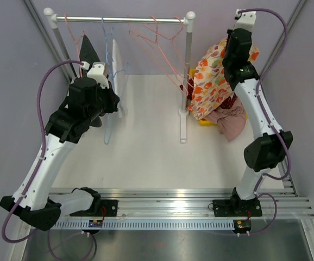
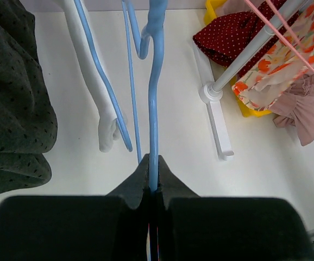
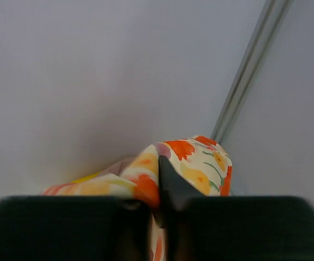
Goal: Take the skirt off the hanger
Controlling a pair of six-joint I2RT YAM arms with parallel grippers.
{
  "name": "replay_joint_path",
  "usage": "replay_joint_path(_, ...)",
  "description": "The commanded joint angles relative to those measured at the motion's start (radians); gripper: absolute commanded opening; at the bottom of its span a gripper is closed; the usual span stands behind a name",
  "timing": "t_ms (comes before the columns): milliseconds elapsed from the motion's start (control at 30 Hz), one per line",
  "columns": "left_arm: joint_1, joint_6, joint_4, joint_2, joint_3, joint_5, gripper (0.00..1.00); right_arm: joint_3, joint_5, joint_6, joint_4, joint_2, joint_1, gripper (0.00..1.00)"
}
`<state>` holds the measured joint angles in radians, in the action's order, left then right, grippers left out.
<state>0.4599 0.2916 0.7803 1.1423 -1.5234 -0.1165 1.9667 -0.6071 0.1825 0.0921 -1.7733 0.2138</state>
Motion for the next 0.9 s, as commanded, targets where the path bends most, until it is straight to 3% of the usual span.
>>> replay_joint_path(0, 0.005, 0.000, -0.087, 0.022, -0.047, -0.005, 0.00, -0.001, 0.020, -0.115, 0.001, -0.055, -0.007, 0.12)
replay_joint_path(33, 0.005, 0.001, -0.093, 0.036, -0.053, -0.006, 0.00, -0.021, 0.024, -0.144, 0.070, -0.061, -0.007, 0.35)
replay_joint_path(67, 0.005, 0.000, -0.093, 0.051, -0.076, -0.011, 0.00, -0.050, 0.038, -0.208, 0.093, -0.052, -0.008, 0.99)
replay_joint_path(133, 0.005, -0.005, -0.085, 0.077, -0.121, -0.018, 0.00, -0.199, 0.038, -0.262, 0.101, -0.014, -0.007, 1.00)
replay_joint_path(300, 0.005, -0.031, -0.046, 0.192, -0.323, -0.057, 0.00, -0.605, 0.098, -0.403, 0.038, 0.260, -0.007, 1.00)
replay_joint_path(500, 0.005, -0.055, -0.009, 0.364, -0.556, -0.064, 0.00, -0.920, 0.237, -0.531, 0.081, 0.602, -0.005, 0.99)
replay_joint_path(633, 0.005, -0.060, 0.000, 0.505, -0.724, -0.058, 0.00, -1.072, 0.346, -0.609, 0.103, 0.805, -0.007, 0.99)
replay_joint_path(767, 0.005, -0.043, 0.010, 0.664, -0.935, -0.035, 0.00, -1.152, 0.435, -0.634, 0.139, 0.894, -0.004, 0.99)
replay_joint_path(867, 0.005, -0.017, -0.022, 0.731, -0.965, -0.017, 0.00, -1.178, 0.437, -0.614, 0.188, 0.940, -0.004, 0.99)
